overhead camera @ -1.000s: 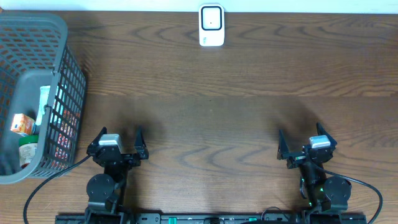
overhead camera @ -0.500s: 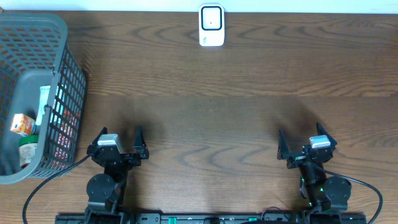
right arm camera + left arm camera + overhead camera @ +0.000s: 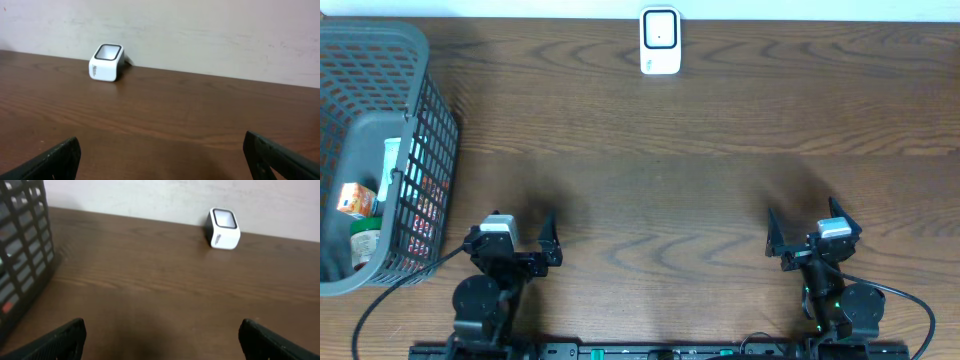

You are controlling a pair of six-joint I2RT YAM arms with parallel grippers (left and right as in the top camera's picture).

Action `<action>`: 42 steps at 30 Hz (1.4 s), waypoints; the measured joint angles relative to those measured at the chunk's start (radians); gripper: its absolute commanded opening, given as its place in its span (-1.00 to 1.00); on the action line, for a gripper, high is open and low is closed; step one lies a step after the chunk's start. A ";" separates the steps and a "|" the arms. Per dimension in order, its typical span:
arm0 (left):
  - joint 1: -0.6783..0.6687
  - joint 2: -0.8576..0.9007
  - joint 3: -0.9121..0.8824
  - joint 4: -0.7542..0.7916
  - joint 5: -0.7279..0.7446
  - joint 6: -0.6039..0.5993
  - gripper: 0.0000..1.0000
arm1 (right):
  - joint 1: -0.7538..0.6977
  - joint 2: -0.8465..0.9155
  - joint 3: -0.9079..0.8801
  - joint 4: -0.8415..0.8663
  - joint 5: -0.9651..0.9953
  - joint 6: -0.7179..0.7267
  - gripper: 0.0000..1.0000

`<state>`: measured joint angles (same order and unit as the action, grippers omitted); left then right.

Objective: Scan the item barcode
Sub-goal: 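Reach the left gripper into the basket toward the green-lidded jar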

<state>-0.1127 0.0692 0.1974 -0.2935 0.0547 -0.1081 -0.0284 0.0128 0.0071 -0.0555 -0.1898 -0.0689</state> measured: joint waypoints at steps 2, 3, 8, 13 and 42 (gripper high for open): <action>0.000 0.043 0.061 -0.037 0.007 0.000 0.96 | 0.000 0.000 0.000 0.000 0.000 0.000 0.99; 0.000 0.068 0.090 -0.050 0.019 0.000 0.96 | 0.000 0.000 0.000 0.000 0.000 0.000 0.98; 0.000 0.240 0.264 -0.180 0.092 0.000 0.95 | 0.000 0.000 0.000 0.000 0.000 0.000 0.98; 0.000 0.457 0.477 -0.473 0.185 0.008 0.96 | 0.000 0.000 0.000 0.000 0.000 0.000 0.98; 0.126 1.136 1.524 -0.875 0.346 -0.068 0.95 | 0.000 0.002 0.000 0.000 0.001 0.000 0.98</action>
<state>0.0132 1.2053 1.7210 -1.1690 0.4011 -0.1757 -0.0284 0.0151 0.0071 -0.0559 -0.1890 -0.0689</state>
